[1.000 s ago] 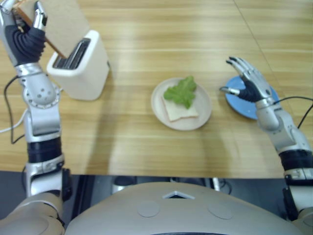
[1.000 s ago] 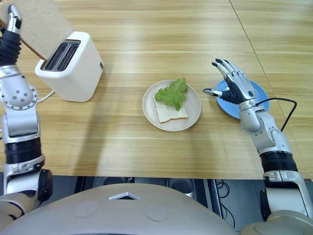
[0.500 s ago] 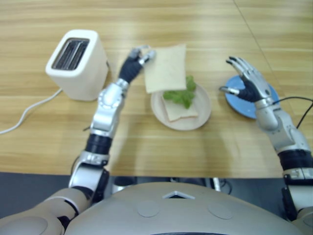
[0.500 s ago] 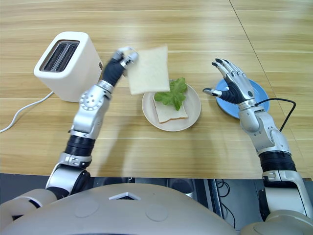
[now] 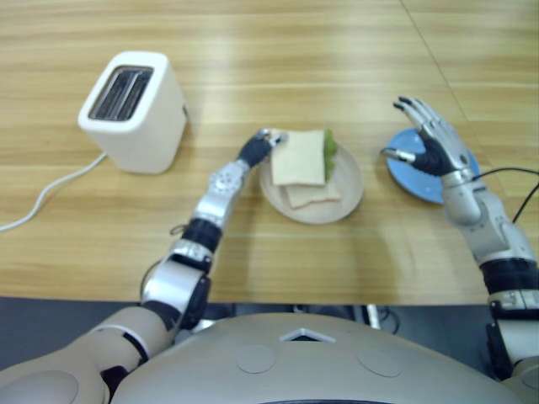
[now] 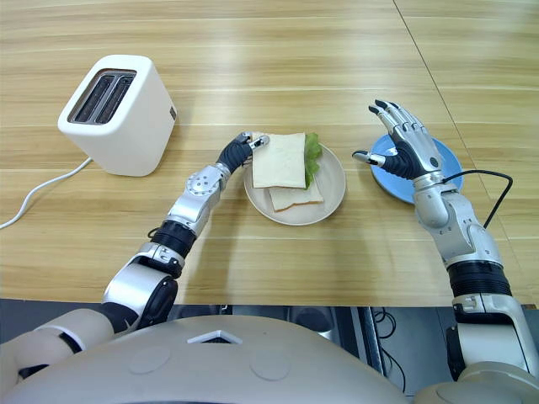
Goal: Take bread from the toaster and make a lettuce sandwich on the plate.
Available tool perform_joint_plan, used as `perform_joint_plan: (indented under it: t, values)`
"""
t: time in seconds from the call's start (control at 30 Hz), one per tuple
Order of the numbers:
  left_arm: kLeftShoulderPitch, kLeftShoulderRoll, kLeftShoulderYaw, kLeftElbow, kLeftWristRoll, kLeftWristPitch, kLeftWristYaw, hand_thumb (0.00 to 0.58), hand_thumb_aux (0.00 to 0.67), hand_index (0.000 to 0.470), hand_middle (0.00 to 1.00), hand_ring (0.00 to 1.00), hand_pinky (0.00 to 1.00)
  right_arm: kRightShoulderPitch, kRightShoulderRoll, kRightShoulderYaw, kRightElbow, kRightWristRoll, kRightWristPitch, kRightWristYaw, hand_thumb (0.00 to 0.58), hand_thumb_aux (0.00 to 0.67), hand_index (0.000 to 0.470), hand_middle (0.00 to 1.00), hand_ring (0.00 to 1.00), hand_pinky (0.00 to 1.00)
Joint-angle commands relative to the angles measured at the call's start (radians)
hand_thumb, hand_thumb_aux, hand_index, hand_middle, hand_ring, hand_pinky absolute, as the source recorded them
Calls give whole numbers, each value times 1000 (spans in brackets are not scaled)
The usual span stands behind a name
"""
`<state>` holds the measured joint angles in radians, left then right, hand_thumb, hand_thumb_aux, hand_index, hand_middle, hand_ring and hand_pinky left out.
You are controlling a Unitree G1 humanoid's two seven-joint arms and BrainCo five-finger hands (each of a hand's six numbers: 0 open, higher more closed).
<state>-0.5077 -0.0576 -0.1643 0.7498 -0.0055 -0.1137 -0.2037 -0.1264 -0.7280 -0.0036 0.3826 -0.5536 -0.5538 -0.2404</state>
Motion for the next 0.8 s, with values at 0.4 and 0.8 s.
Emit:
perform_joint_plan:
  t: [0.4,0.8]
  values:
    - [-49,2,-42,148,137,5,54,580,670,460,1000,1000,1000,0,2,59,-38,-98,23,3,0,0,0,0,0,0]
    - [-68,13,-181,273,328,52,118,568,575,395,1000,1000,1000,21,17,268,-227,-418,104,15,0,0,0,0,0,0]
